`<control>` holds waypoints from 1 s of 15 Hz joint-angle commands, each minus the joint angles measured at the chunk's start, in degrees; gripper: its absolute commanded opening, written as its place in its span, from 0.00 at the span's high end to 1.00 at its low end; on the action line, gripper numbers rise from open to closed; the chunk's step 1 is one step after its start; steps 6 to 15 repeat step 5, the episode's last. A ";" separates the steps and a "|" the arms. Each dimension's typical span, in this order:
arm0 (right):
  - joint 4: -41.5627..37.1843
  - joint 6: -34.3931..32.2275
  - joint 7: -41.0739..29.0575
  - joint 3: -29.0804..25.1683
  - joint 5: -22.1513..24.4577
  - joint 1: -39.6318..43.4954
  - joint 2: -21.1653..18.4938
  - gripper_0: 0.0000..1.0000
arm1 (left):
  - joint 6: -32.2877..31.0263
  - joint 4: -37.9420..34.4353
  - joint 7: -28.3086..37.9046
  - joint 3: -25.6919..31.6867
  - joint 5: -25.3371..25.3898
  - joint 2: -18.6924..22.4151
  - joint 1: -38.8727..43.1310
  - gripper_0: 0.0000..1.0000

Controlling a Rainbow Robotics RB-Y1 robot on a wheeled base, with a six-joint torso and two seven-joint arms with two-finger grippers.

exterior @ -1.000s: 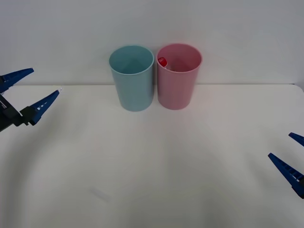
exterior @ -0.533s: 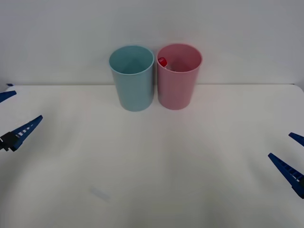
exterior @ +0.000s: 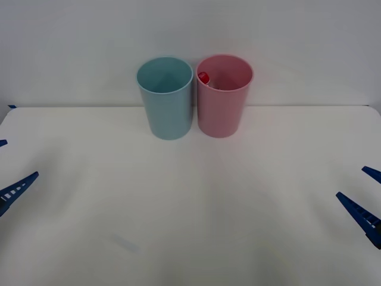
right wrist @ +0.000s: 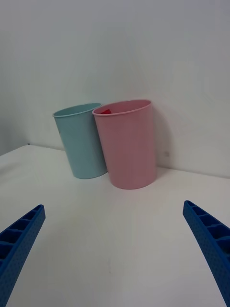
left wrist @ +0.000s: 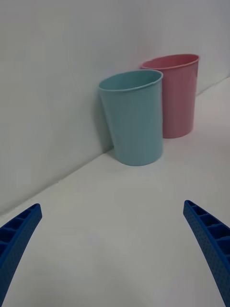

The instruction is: Grasp the object on the table and drop it into the matching bin: aluminum can to the light blue bin, PET bottle to the pink bin.

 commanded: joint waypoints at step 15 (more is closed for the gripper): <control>0.00 0.00 0.00 0.00 0.00 0.00 0.00 0.00 | -0.01 0.01 0.69 -0.60 0.86 0.00 0.76 0.00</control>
